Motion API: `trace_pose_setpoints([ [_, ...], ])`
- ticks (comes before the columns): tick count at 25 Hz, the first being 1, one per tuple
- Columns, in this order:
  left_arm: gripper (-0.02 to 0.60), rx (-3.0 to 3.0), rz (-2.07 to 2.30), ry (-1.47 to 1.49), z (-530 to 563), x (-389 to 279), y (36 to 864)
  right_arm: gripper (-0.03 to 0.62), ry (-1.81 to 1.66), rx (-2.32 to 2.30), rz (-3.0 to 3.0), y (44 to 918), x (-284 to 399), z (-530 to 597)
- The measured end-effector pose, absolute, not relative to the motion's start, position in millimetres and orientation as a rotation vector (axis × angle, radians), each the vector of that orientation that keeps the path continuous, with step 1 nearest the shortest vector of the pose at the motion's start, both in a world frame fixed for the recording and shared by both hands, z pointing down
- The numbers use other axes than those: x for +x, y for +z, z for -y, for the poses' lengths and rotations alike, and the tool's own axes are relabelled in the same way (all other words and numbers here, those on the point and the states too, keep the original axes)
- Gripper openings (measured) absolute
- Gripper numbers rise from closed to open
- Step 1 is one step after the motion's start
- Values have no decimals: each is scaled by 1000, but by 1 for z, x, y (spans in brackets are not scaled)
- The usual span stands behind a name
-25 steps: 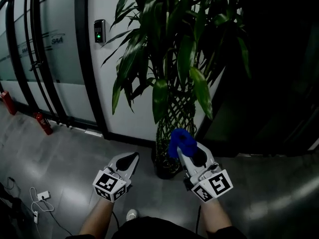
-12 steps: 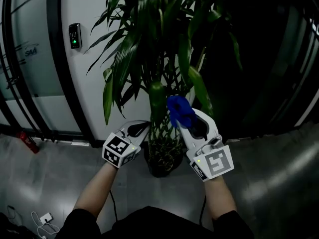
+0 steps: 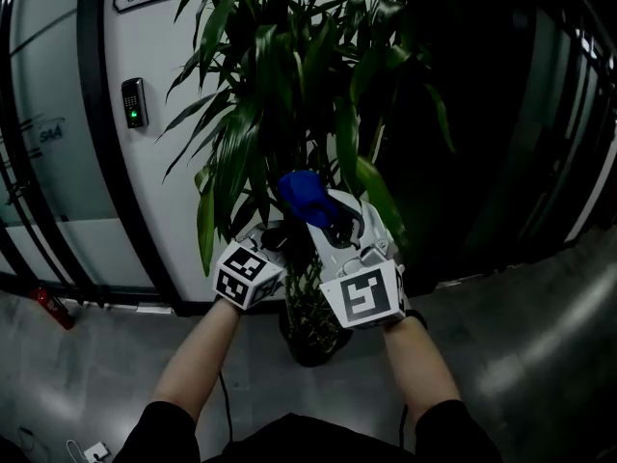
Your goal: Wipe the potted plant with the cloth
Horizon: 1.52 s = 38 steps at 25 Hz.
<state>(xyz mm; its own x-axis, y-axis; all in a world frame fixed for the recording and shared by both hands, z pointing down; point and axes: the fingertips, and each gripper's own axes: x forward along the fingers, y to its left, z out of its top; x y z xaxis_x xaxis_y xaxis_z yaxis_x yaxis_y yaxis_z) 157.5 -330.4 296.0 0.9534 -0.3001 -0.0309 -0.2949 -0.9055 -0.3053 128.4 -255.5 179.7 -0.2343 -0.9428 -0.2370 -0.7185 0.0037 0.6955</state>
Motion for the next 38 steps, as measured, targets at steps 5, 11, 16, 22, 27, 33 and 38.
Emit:
trace_pose_setpoints([
  [5,6,-2798,-441,-4,322,156,306,95,-1018,1610,1912,199,124,284],
  [11,6,-2725,-451,-1,316,155,301,95,-966,1496,1951,226,117,288],
  [16,6,-2759,-443,46,315,157,301,95,-940,1435,1962,242,117,285],
  [22,6,-2784,-492,56,318,153,305,95,-899,1367,1958,265,116,270],
  [27,6,-2821,-526,56,323,153,310,95,-889,1340,1957,281,115,259],
  [33,6,-2831,-548,50,327,151,316,95,-868,1335,1947,297,118,249],
  [38,6,-2869,-564,68,328,150,315,95,-843,1335,1949,309,122,241],
])
